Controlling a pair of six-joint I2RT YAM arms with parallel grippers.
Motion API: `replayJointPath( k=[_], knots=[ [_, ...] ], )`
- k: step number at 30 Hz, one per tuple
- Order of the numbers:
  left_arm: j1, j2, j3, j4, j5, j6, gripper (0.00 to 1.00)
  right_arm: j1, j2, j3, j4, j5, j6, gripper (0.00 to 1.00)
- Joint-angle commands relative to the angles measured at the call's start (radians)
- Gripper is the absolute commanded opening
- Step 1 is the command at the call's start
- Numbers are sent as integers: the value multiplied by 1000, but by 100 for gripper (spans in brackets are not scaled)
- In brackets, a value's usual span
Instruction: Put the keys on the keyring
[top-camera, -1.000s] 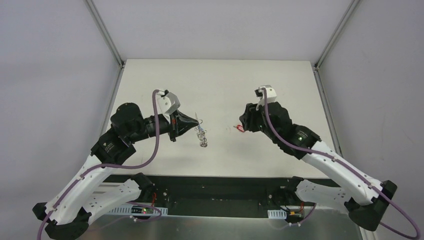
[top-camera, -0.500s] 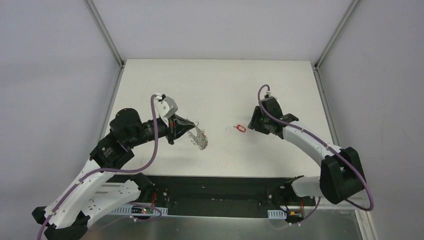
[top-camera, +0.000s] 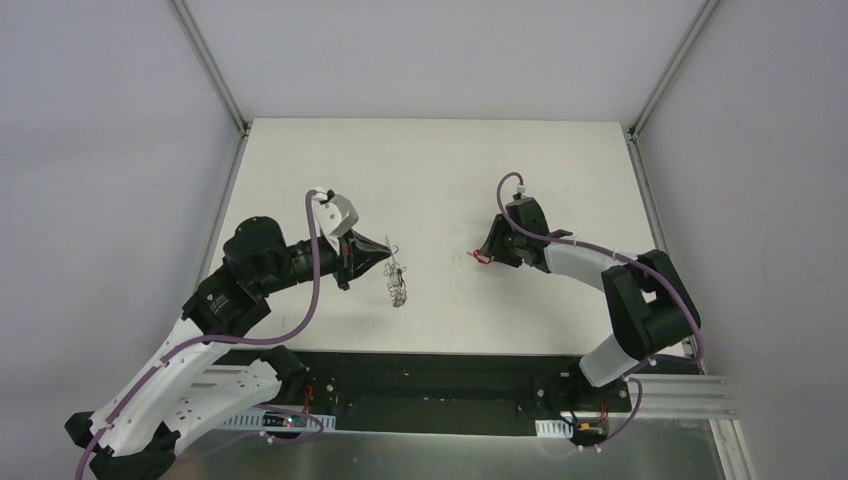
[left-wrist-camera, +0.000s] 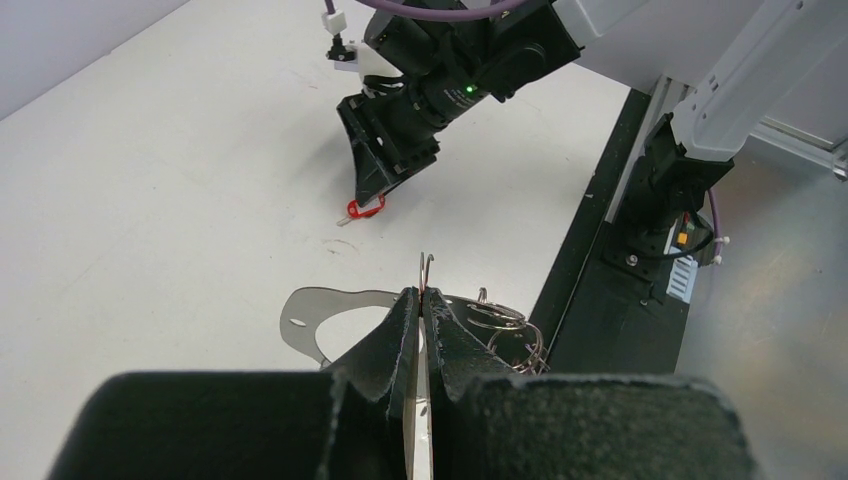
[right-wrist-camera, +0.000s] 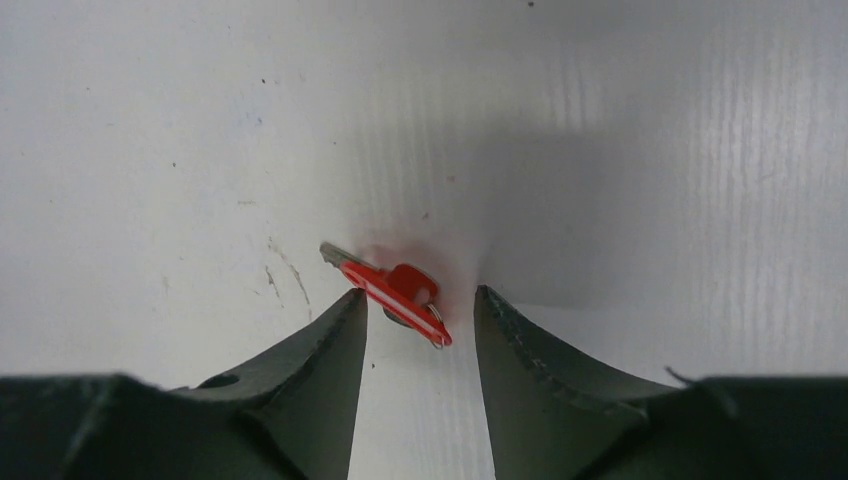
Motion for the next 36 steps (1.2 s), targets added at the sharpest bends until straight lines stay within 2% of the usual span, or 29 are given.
replayJointPath(
  k=[1, 4, 9, 13, 19, 23, 24, 26, 27, 31, 36],
  knots=[
    [-5, -12, -1, 41, 9, 18, 0, -5, 62, 18, 91, -33, -20, 45],
    [-5, -17, -6, 41, 3, 22, 0, -5, 78, 15, 107, -57, -21, 34],
    [-4, -22, -10, 41, 3, 22, 0, -4, 41, -6, 108, -79, -28, 0],
    [-4, -25, -11, 41, 3, 22, 0, 17, -63, -31, 99, -36, -43, 0],
    [-4, -23, -11, 41, 6, 22, 0, 148, -261, -16, 7, 196, -121, 0],
    [-3, -23, -11, 41, 8, 22, 0, 189, -344, -44, -16, 274, -124, 0],
    [-4, -22, -11, 42, 8, 21, 0, 190, -332, -38, -47, 292, -126, 5],
    [-2, -22, -11, 41, 9, 21, 0, 190, -306, -25, -114, 337, -118, 29],
    [-3, -24, -12, 41, 9, 21, 0, 190, -303, -29, -124, 342, -112, 34],
    [-3, -24, -12, 41, 8, 19, 0, 190, -333, -62, -101, 332, -77, 42],
    [-2, -22, -13, 41, 13, 19, 0, 197, -323, -40, -133, 286, -74, 43]
  ],
)
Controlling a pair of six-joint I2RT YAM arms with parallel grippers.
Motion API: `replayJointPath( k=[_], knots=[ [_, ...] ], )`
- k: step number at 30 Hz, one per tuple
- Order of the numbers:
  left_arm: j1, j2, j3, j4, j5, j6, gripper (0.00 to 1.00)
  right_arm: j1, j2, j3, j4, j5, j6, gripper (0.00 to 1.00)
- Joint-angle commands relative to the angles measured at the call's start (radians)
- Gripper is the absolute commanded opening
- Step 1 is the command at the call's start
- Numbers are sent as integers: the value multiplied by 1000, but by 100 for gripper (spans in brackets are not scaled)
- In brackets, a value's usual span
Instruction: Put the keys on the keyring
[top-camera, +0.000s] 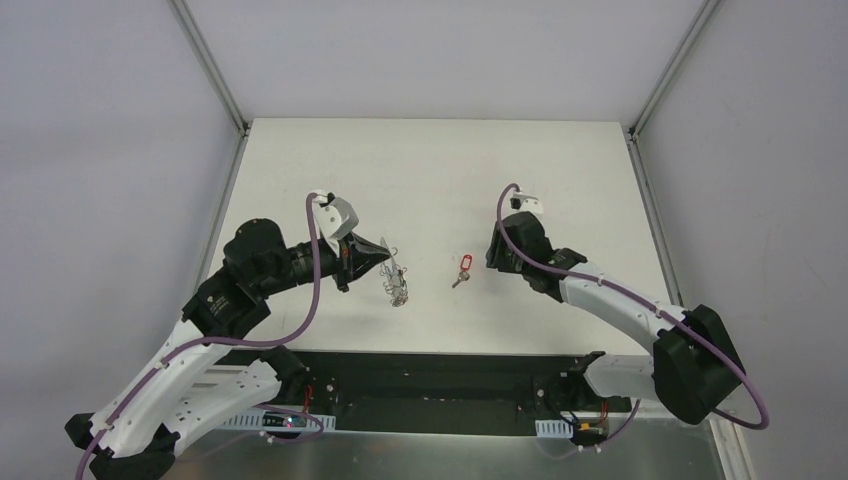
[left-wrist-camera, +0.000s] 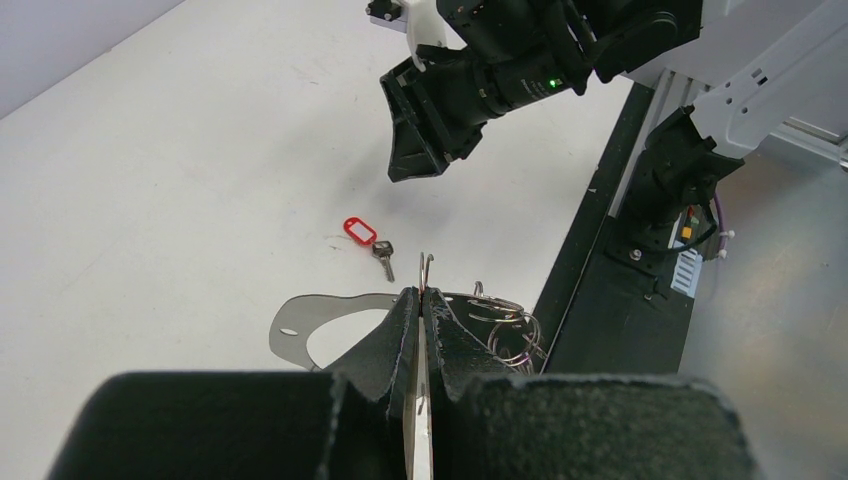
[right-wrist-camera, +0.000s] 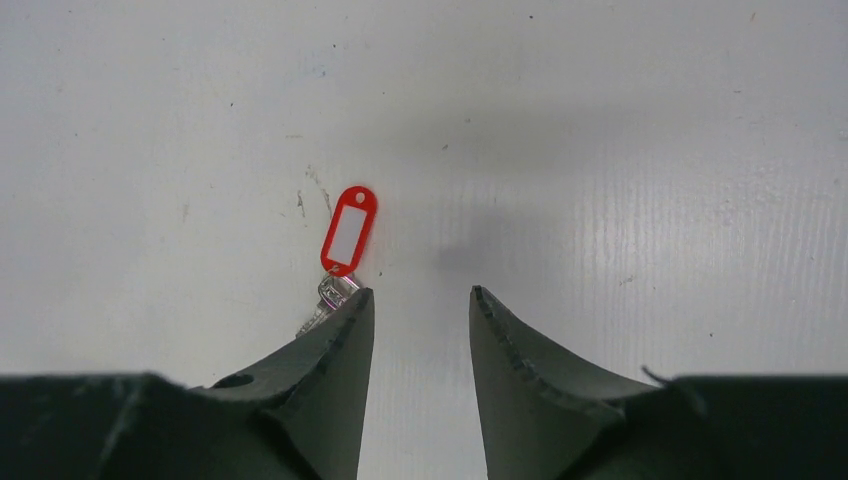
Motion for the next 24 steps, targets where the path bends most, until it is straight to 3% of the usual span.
replayJointPath(
  k=[1, 5, 10, 24],
  knots=[
    [-3, -10, 2, 43, 15, 8, 0, 8, -3, 23, -25, -28, 20, 43],
    [-3, -14, 1, 44, 11, 8, 0, 10, 63, 71, -74, -92, 91, 43],
    [-3, -16, 1, 44, 12, 8, 0, 35, 133, 79, -7, -130, 165, 44],
    [-3, -24, -1, 43, 20, 7, 0, 87, 283, 187, -36, -98, 255, 47]
  ],
)
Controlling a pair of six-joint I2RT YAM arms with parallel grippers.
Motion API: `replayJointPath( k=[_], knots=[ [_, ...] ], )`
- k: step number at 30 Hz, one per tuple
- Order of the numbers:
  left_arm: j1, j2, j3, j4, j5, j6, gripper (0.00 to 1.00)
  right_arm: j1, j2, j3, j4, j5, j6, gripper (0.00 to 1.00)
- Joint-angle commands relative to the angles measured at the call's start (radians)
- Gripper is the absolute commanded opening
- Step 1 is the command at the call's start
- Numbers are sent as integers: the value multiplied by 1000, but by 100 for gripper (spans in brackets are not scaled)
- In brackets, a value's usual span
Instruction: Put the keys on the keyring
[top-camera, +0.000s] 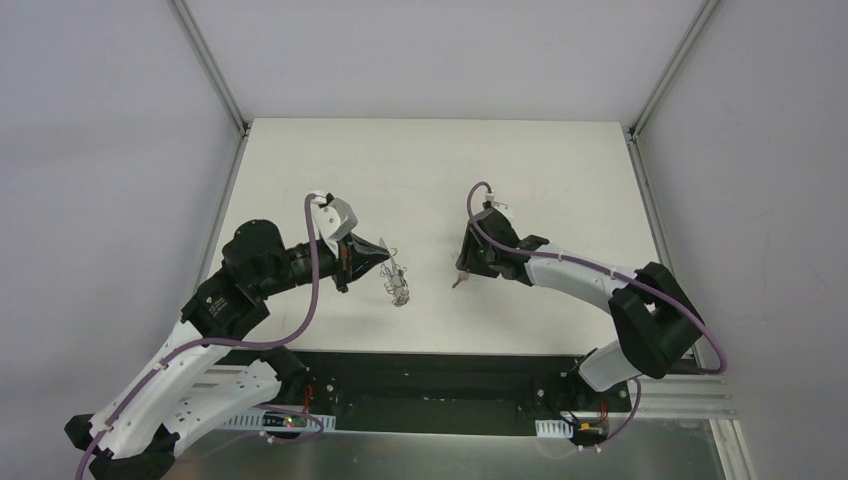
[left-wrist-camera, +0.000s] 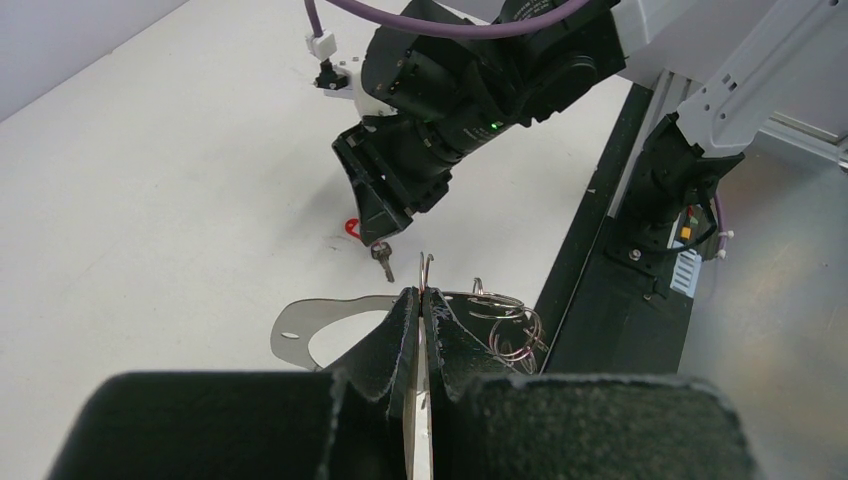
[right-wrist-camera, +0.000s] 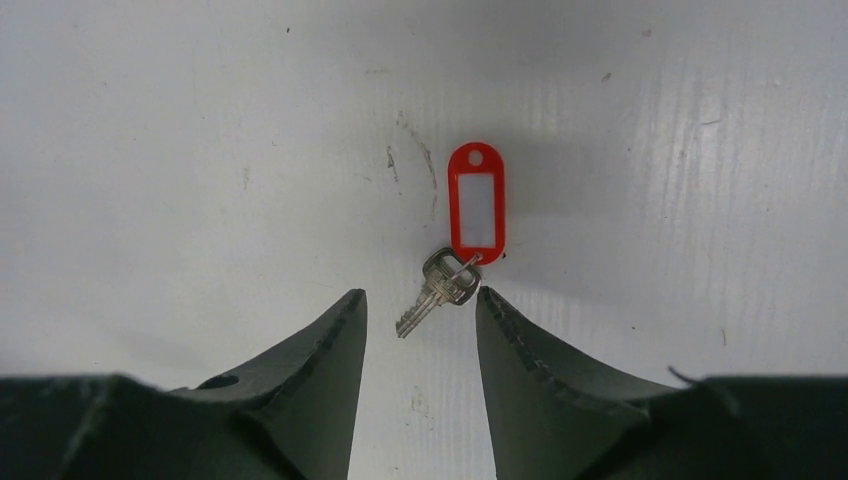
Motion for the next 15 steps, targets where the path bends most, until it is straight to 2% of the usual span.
replayJointPath(
  k=[1, 7, 15],
  knots=[
    [-3, -20, 1, 44, 19, 8, 0, 6, 50, 75, -34, 20, 67, 47],
    [-3, -26, -1, 44, 20, 9, 0, 6, 101, 106, -86, 7, 79, 47],
    [-1, -27, 0, 41, 25, 11, 0, 6, 127, 109, -116, 0, 97, 41]
  ],
)
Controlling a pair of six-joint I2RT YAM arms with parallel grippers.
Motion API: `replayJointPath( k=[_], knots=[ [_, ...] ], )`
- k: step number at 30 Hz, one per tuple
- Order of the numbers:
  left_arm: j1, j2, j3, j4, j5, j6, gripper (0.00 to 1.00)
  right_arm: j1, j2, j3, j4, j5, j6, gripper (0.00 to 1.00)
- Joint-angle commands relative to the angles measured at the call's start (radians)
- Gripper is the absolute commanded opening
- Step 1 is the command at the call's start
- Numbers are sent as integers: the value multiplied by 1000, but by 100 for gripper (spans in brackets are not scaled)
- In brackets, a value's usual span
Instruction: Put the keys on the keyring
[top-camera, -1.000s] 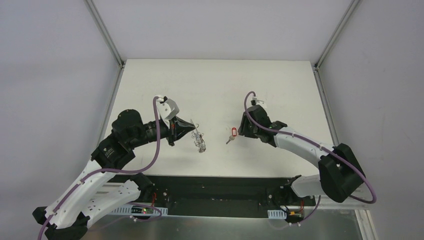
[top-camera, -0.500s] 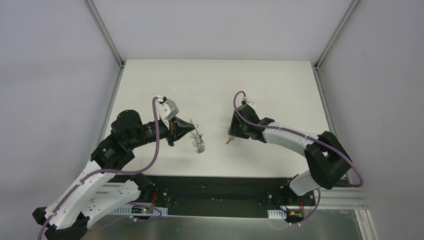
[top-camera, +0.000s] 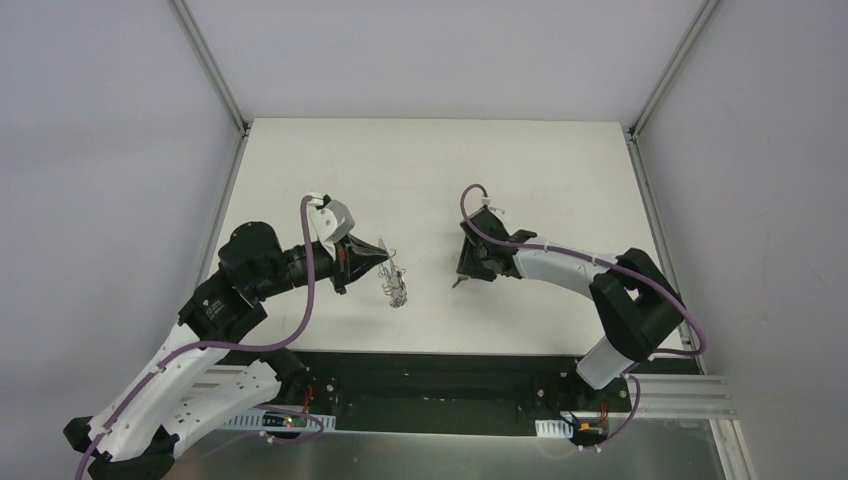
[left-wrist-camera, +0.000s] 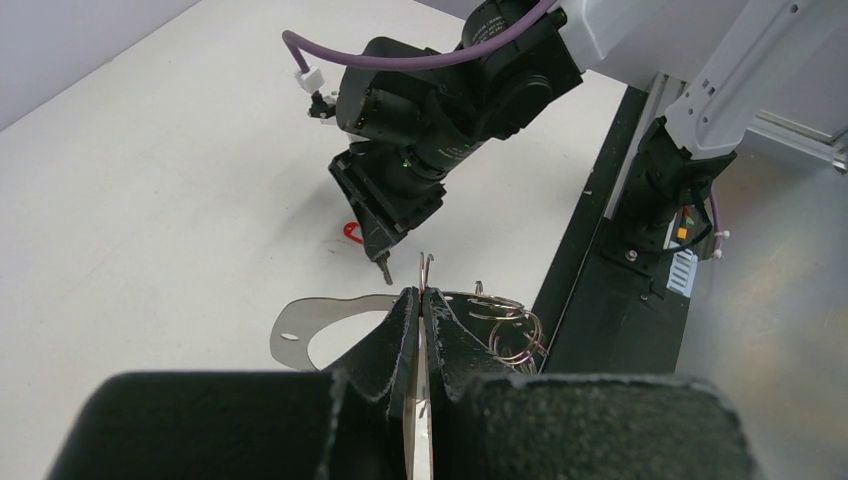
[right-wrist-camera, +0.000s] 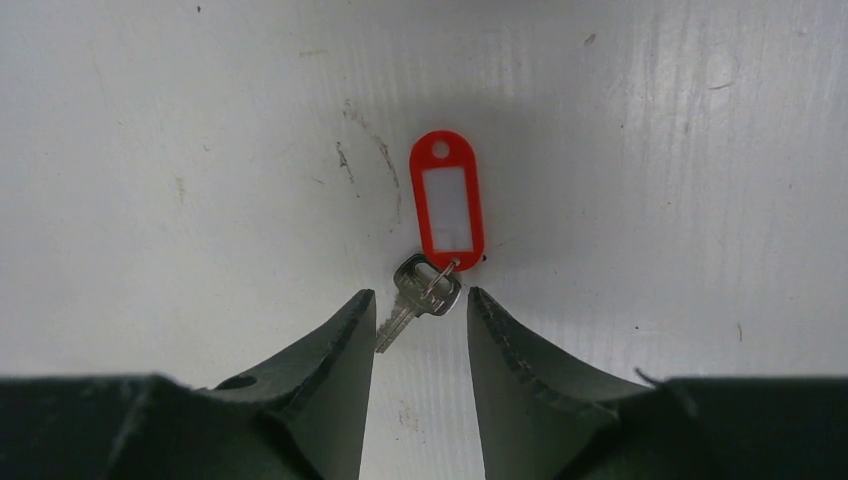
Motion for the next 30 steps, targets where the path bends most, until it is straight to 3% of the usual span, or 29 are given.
replayJointPath(
  k=[1, 17, 30],
  knots=[
    [-1, -13, 1, 42, 18, 10, 0, 6, 15, 35, -39, 6, 31, 40],
    [6, -12, -1, 42, 25, 11, 0, 2, 22, 34, -28, 56, 58, 25],
    [13, -7, 2, 42, 35, 7, 0, -5, 15, 33, -39, 68, 48, 0]
  ],
)
